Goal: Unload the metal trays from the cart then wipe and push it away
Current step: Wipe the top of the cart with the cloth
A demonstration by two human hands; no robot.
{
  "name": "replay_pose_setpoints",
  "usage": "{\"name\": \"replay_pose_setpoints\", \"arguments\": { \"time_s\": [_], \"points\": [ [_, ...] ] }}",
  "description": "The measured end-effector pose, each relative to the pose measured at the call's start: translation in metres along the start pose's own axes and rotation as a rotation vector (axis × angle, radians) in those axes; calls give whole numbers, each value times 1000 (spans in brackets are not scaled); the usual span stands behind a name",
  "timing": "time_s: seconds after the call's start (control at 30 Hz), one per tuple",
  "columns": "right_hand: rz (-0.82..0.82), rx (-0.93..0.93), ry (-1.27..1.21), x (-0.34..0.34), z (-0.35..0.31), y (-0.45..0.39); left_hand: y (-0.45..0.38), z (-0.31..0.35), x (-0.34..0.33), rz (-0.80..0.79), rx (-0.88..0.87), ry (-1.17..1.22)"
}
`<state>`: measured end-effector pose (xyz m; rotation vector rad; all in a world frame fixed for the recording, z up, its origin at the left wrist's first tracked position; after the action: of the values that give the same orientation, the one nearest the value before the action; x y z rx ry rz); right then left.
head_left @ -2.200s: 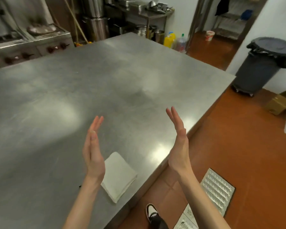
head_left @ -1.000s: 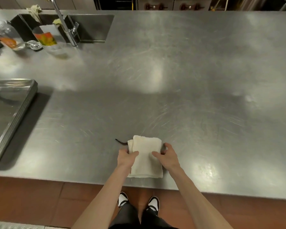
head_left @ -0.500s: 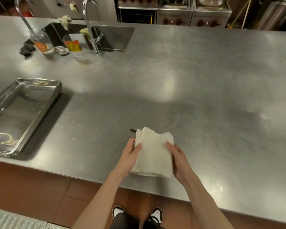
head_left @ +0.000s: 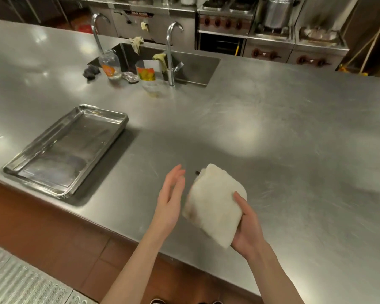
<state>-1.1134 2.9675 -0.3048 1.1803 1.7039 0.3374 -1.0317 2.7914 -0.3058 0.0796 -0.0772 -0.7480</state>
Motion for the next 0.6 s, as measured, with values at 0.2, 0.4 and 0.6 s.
{"name": "replay_pose_setpoints", "arguments": {
  "time_s": [0.2, 0.4, 0.6],
  "points": [
    [-43, -28, 46, -66, 39, -13, -9, 22, 88, 160, -112, 70],
    [-97, -70, 143, -150, 99, -35, -11, 21, 185, 354, -145, 104],
    [-182, -125, 256, -225, 162, -47, -6, 8, 279, 542, -224, 68]
  ]
}}
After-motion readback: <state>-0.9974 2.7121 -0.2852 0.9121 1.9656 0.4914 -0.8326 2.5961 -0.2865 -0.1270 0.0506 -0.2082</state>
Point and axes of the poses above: each hand's wrist, its own y-axis away from the middle knuckle, its own x-axis out of the back of the hand, z = x × y, the point moved 1 cm from there along -y, towards the middle knuckle, and after that the axes turned 7 degrees about z, right-handed, at the moved point
